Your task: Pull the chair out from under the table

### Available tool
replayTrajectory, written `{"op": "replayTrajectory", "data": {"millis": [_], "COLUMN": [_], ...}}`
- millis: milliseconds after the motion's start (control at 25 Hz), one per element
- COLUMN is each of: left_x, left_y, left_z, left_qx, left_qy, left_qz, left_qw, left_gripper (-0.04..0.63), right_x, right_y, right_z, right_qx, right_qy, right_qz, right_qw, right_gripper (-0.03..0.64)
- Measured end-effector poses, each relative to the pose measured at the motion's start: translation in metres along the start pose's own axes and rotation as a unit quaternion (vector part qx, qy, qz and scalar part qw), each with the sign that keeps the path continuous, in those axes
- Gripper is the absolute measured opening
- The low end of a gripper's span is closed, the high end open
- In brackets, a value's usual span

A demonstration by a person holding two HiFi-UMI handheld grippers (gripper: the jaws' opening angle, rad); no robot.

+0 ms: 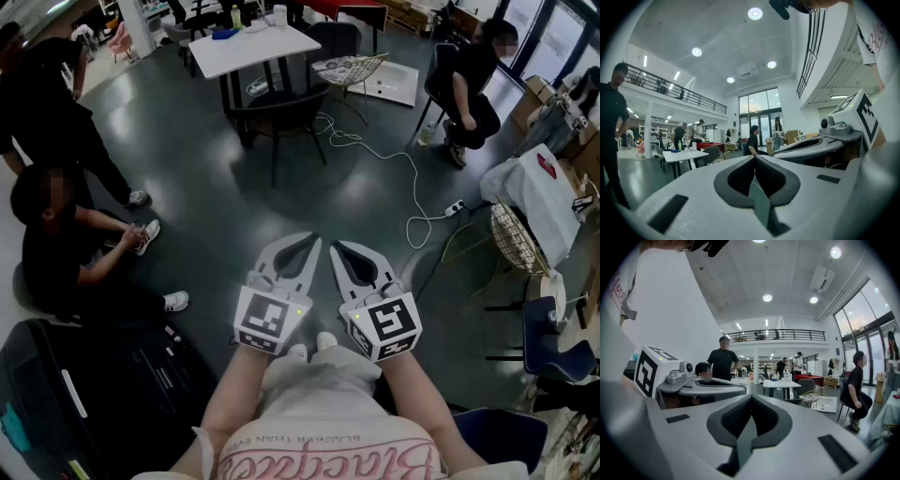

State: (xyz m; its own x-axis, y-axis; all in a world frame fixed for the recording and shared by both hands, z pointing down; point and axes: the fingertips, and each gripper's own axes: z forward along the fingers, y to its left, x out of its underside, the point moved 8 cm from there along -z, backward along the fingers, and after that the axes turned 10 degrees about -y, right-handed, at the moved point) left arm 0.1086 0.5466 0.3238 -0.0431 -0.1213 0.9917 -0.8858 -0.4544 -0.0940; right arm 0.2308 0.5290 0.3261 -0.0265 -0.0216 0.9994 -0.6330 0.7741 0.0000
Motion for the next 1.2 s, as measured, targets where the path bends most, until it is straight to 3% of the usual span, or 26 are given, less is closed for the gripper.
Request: {"op": "replayTrajectory", "data": {"millis": [480, 880, 1200], "left_x": [0.006, 0.018, 0.025], "left_y": [-0.009, -0.013, 0.019], "left_z": [0.039, 0.082, 0.106], "left_qx": [-0.012, -0.051, -0.075], "left_qy": [0.005, 0.005, 0.015], "left_qz": [-0.002, -0.005, -0.005], "left_qw": [0.9999, 0.9987, 0.9971], "left_gripper": [0.005, 0.005, 0.005], "right_x": [0.003, 0.012, 0.014], "right_y": [-0.040, -0.092, -0.114], "right_z": [0.003, 0.017, 0.056], "right_qx": [-0.012, -0.052, -0.071], "right_qy": [-0.002, -0.012, -0.007], "right_qz": [0.005, 0.029, 0.033], "right_qw": [1.000, 0.998, 0.997], "right_gripper": [0.005, 0.005, 0.005]}}
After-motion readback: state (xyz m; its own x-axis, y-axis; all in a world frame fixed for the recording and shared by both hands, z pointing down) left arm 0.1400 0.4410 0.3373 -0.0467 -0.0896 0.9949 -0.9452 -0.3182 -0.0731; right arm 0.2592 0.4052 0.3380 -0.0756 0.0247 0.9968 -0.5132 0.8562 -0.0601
